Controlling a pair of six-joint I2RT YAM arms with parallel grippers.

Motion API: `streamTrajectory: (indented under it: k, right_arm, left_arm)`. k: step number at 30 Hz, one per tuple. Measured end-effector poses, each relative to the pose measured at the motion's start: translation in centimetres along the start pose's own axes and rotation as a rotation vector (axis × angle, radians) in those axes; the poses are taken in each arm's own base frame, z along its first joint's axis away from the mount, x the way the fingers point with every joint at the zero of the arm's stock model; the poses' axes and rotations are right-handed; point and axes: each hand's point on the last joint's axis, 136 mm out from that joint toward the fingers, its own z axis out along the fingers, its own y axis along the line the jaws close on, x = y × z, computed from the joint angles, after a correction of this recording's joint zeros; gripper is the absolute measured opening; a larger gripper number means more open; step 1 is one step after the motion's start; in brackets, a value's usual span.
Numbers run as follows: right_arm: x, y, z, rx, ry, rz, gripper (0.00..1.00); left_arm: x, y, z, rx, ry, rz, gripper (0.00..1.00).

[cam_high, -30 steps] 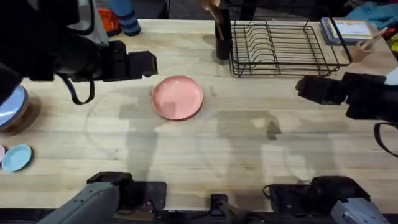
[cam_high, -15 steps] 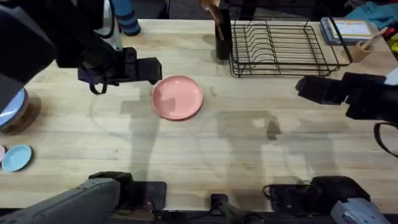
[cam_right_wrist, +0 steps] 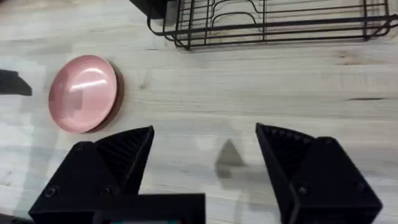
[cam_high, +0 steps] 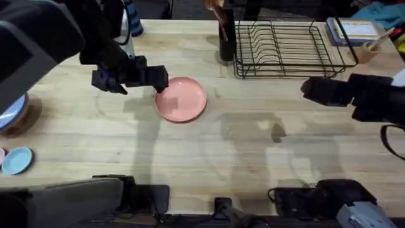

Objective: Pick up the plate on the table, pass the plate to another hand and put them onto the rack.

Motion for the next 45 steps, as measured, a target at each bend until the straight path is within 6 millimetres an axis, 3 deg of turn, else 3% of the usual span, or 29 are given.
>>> streamTrajectory:
  k: [12, 25, 36, 37, 41, 42, 45]
  right_arm:
    - [0.0, 0.0, 0.0, 0.000, 0.000, 0.000, 0.998]
    - [0.0, 0.0, 0.0, 0.000, 0.000, 0.000, 0.998]
    - [0.0, 0.0, 0.0, 0.000, 0.000, 0.000, 0.998]
    - [0.0, 0.0, 0.0, 0.000, 0.000, 0.000, 0.998]
    - [0.0, 0.0, 0.0, 0.000, 0.000, 0.000, 0.998]
    - [0.0, 0.0, 0.0, 0.000, 0.000, 0.000, 0.998]
    - [0.0, 0.0, 0.0, 0.000, 0.000, 0.000, 0.998]
  left_arm:
    - [-1.5, -0.1, 2.8, -0.002, 0.012, 0.000, 0.993]
    - [-0.3, 0.2, 8.1, -0.022, 0.168, -0.005, 0.994]
    - [-0.3, 0.1, 8.6, -0.019, 0.177, -0.013, 0.995]
    - [-0.4, 0.0, 8.7, -0.012, 0.175, -0.020, 0.885]
    - [-0.6, -0.2, 8.7, -0.003, 0.164, -0.024, 0.677]
    - [-0.6, -0.3, 8.7, 0.004, 0.165, -0.028, 0.492]
    - [-0.6, -0.4, 8.7, 0.010, 0.165, -0.033, 0.326]
